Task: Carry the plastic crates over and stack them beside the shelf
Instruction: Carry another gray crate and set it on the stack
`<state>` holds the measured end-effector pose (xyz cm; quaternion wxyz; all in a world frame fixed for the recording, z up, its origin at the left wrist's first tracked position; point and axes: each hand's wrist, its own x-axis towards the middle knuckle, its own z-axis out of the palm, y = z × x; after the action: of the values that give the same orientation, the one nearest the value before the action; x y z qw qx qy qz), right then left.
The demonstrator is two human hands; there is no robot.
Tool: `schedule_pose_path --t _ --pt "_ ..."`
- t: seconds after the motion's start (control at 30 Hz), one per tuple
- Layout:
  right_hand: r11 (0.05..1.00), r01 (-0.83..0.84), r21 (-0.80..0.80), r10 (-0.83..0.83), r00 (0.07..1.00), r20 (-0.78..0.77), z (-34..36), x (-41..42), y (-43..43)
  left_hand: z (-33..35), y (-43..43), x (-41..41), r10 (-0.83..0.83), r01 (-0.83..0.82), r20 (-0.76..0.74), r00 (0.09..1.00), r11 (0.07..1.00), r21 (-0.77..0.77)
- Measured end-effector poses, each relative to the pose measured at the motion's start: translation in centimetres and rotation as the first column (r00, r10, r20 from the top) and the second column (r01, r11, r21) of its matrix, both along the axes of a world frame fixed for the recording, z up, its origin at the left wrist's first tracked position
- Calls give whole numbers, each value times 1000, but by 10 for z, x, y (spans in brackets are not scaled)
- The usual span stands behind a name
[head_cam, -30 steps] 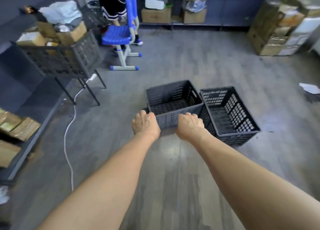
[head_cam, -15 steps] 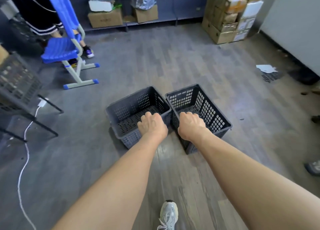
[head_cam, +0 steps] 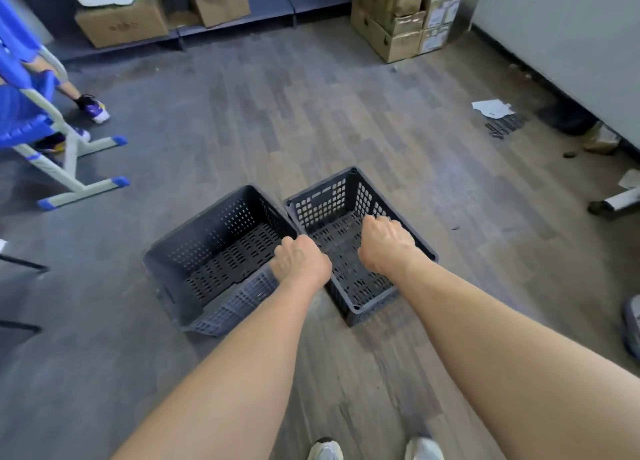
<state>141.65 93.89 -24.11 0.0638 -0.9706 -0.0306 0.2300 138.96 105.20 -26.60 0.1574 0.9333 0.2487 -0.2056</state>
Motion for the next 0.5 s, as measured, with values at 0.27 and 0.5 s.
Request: schedule_pose_path --t 0.27,0.5 --pt "999 -39 -9 38 998 -47 -45 84 -62 -47 -57 71 117 -120 -71 991 992 -33" --pt "984 -177 -36 172 979 -106 -94 152 -119 -99 -111 131 320 -324 -118 940 946 -13"
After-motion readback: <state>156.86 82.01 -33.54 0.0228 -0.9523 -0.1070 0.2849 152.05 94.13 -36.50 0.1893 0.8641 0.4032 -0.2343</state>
